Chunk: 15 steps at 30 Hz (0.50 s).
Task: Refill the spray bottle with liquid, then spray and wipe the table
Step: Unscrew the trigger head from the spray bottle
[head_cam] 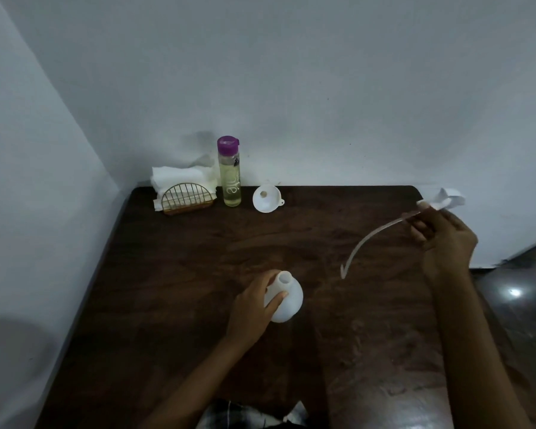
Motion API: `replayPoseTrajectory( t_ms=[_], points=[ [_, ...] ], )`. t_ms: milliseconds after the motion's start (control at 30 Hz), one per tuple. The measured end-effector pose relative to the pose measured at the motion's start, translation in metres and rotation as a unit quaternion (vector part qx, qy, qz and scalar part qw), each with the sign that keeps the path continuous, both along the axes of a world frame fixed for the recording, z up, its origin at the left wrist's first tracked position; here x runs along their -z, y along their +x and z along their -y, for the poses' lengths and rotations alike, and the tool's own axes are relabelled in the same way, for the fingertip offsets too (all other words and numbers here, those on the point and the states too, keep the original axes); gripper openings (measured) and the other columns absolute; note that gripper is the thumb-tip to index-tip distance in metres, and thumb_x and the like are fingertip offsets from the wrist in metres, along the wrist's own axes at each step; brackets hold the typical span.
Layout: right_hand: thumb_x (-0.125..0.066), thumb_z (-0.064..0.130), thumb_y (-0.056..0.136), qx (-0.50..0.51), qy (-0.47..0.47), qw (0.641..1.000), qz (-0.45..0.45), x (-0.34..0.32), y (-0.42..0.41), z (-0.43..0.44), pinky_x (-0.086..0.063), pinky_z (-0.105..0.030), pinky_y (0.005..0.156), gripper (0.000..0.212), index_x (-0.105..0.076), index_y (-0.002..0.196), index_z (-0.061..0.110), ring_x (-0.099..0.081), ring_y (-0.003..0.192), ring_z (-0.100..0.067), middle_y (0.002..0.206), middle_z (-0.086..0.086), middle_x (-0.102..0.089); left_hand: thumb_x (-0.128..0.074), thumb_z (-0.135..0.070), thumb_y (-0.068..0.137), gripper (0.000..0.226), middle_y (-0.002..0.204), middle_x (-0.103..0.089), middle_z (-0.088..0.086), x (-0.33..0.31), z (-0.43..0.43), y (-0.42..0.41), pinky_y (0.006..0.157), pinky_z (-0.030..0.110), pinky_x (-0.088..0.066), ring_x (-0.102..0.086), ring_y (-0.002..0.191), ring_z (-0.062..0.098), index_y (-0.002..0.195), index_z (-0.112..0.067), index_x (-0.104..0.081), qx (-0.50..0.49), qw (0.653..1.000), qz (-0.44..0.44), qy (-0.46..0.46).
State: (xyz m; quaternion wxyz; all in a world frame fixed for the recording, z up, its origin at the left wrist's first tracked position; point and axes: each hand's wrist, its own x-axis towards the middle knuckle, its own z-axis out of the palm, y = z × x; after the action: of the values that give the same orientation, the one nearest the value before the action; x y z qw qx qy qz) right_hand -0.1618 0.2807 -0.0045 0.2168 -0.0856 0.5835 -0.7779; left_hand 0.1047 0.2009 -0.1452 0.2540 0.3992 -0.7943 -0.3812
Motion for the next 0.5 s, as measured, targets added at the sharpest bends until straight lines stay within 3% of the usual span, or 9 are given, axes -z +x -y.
replayPoseTrajectory(
  t_ms=[100,167,233,333,500],
  points=[
    [-0.073,0.008,0.075,-0.058,0.177,0.978,-0.094,0.022,-0.004,0.007,-0.055,-0.022,0.06,0.012,-0.066,0.085,0.005,-0.063,0.06,-0.013,0.067,-0.004,-0.066,-0.058,-0.037,0.087,0.042,0.127,-0.057,-0.009,0.0,0.001,-0.001,0.094,0.024,-0.046,-0.049,0.11,-0.002,0.126,-0.026,-0.049,0.0,1.0,-0.002,0.001],
    [-0.077,0.01,0.07,-0.11,0.338,0.912,-0.207,0.051,-0.002,0.013,-0.053,-0.032,0.067,0.027,-0.068,0.092,-0.003,-0.065,0.07,-0.025,0.076,-0.016,-0.068,-0.058,-0.038,0.087,0.042,0.127,-0.057,-0.009,0.001,0.002,-0.001,0.094,0.024,-0.046,-0.05,0.11,-0.002,0.126,-0.026,-0.049,0.0,1.0,0.0,0.002],
    [-0.078,0.012,0.068,-0.149,0.44,0.843,-0.27,0.082,0.003,0.017,-0.047,-0.03,0.072,0.033,-0.069,0.095,-0.006,-0.067,0.084,-0.031,0.087,-0.023,-0.07,-0.059,-0.039,0.086,0.043,0.126,-0.057,-0.009,0.002,0.003,-0.002,0.094,0.025,-0.047,-0.051,0.111,-0.001,0.126,-0.026,-0.049,-0.001,1.0,0.003,0.003],
    [-0.074,0.017,0.071,-0.212,0.508,0.791,-0.267,0.119,0.015,0.02,-0.035,-0.025,0.058,0.024,-0.068,0.08,-0.005,-0.064,0.086,-0.034,0.085,-0.022,-0.067,-0.06,-0.04,0.085,0.043,0.126,-0.058,-0.011,0.004,0.003,-0.002,0.095,0.027,-0.048,-0.052,0.112,-0.001,0.126,-0.029,-0.05,0.0,1.0,0.002,0.008],
    [-0.069,0.02,0.075,-0.211,0.552,0.77,-0.24,0.156,0.03,0.021,-0.042,-0.028,0.066,0.026,-0.066,0.091,0.0,-0.063,0.09,-0.033,0.096,-0.018,-0.066,-0.059,-0.043,0.085,0.043,0.126,-0.057,-0.013,0.006,0.002,0.0,0.095,0.026,-0.048,-0.051,0.113,-0.001,0.125,-0.032,-0.049,-0.001,1.0,0.002,0.024]
  ],
)
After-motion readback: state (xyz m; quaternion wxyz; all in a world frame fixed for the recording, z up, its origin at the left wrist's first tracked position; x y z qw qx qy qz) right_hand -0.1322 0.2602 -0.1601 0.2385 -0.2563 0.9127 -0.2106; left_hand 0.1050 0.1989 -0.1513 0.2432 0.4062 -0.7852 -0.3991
